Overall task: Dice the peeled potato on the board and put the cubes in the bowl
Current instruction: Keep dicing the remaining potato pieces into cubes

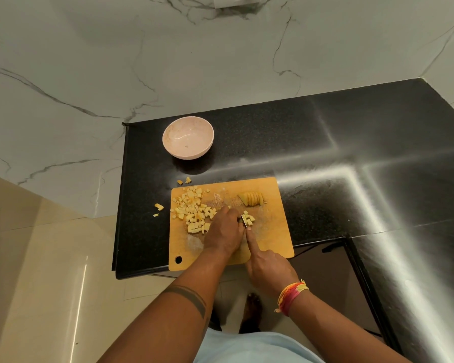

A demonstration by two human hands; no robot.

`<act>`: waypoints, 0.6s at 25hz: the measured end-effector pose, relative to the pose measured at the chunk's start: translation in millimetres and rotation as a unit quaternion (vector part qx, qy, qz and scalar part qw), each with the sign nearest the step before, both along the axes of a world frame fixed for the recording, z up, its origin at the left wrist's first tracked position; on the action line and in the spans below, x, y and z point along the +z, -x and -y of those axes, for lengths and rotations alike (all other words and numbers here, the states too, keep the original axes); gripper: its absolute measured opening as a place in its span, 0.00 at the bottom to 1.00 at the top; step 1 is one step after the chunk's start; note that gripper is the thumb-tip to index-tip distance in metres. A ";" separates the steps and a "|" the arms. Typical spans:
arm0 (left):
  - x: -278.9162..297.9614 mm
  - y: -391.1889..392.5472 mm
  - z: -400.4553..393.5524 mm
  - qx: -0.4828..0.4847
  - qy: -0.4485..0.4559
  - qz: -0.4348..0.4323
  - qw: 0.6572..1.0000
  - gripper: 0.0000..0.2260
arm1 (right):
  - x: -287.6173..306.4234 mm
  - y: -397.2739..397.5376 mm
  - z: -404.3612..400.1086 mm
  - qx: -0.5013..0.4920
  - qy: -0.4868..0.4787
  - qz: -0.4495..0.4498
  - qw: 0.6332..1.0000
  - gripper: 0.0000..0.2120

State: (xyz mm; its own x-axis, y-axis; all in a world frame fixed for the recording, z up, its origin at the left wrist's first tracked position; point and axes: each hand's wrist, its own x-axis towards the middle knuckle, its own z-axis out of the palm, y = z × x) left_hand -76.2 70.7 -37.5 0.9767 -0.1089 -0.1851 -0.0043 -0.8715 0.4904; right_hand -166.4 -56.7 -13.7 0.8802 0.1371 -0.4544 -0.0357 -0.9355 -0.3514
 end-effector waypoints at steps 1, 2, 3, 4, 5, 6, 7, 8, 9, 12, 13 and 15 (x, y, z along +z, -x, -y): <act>-0.4 0.3 -0.1 0.000 -0.002 0.000 1.000 0.10 | 0.2 2.6 0.9 0.001 -0.002 -0.002 1.000 0.36; -1.4 0.6 0.1 0.001 -0.003 0.000 1.000 0.10 | 0.5 7.0 2.3 0.002 -0.005 -0.006 1.000 0.36; -2.4 0.9 0.3 0.001 -0.004 0.000 1.000 0.10 | 0.6 12.6 4.0 -0.001 -0.007 -0.008 1.000 0.37; -2.3 1.4 0.5 0.002 -0.005 0.000 1.000 0.10 | 1.1 17.9 6.3 -0.001 -0.009 -0.011 1.000 0.37; -1.7 1.1 0.4 0.006 -0.007 0.000 1.000 0.10 | 1.6 21.4 9.1 -0.002 -0.013 -0.009 1.000 0.37; -1.1 -0.6 0.4 0.010 -0.010 0.001 1.000 0.11 | 1.4 22.4 12.9 -0.006 -0.018 -0.003 1.000 0.38; -0.8 -3.1 0.0 0.012 -0.013 0.002 1.000 0.11 | -0.2 21.0 17.0 -0.015 -0.027 0.003 1.000 0.38; 0.2 -4.7 -1.0 0.010 -0.013 0.003 1.000 0.11 | -1.1 19.0 20.4 -0.031 -0.038 0.010 0.999 0.38; 2.7 -5.7 -2.2 0.005 -0.014 0.006 1.000 0.11 | -2.4 17.0 22.8 -0.050 -0.045 0.015 0.998 0.38; 8.1 -7.8 -10.1 -0.011 -0.021 0.017 1.000 0.11 | -6.8 12.5 24.6 -0.085 -0.047 -0.007 0.995 0.38; 7.9 -7.7 -14.0 -0.010 -0.021 0.018 1.000 0.11 | -8.1 12.9 20.6 -0.087 -0.047 -0.016 0.995 0.38; 8.6 -6.5 -21.0 -0.002 -0.016 0.020 1.000 0.10 | -8.8 12.6 7.7 -0.080 -0.049 -0.021 0.995 0.39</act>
State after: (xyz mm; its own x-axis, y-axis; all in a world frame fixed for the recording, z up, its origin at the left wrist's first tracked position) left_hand -69.7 91.6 -29.0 0.9828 -0.1077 -0.1502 -0.0266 -0.8866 0.4618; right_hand -179.0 -64.4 -22.5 0.8744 0.0428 -0.4833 -0.1982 -0.8777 -0.4363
